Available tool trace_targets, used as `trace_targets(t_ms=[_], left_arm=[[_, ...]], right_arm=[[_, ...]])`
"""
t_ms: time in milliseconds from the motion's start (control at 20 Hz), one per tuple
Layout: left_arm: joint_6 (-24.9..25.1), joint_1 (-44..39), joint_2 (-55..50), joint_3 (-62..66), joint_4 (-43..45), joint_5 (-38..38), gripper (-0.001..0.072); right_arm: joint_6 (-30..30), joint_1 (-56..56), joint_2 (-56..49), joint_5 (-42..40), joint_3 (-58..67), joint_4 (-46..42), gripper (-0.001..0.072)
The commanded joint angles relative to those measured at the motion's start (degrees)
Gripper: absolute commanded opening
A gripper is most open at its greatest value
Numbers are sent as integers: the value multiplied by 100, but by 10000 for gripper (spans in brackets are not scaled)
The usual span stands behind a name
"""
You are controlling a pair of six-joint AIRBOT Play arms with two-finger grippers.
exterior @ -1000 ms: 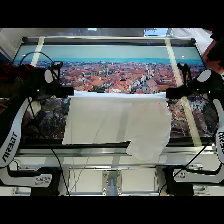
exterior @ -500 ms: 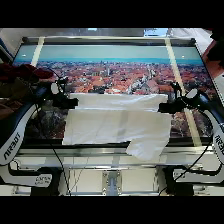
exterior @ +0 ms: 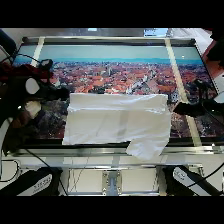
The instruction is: Fold the shirts.
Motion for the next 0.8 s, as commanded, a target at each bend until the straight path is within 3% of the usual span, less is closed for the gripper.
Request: trace_targets(t_ms=[0, 250, 400, 750], left_arm=[[-170, 2, 944, -444, -68, -284, 445], [-157, 0, 1185, -769, -426, -625, 445], [-157, 0, 1185, -769, -439, -466, 445], [-114, 0, 1185, -769, -566, -385, 445]], right_arm=[[76, -769, 560, 1032, -680, 214, 525], [426, -776, 560, 1613, -2100, 503, 525], [446, -776, 560, 1528, -2640, 809, 524], [817, -765, 557, 1191, -2887, 625, 489]])
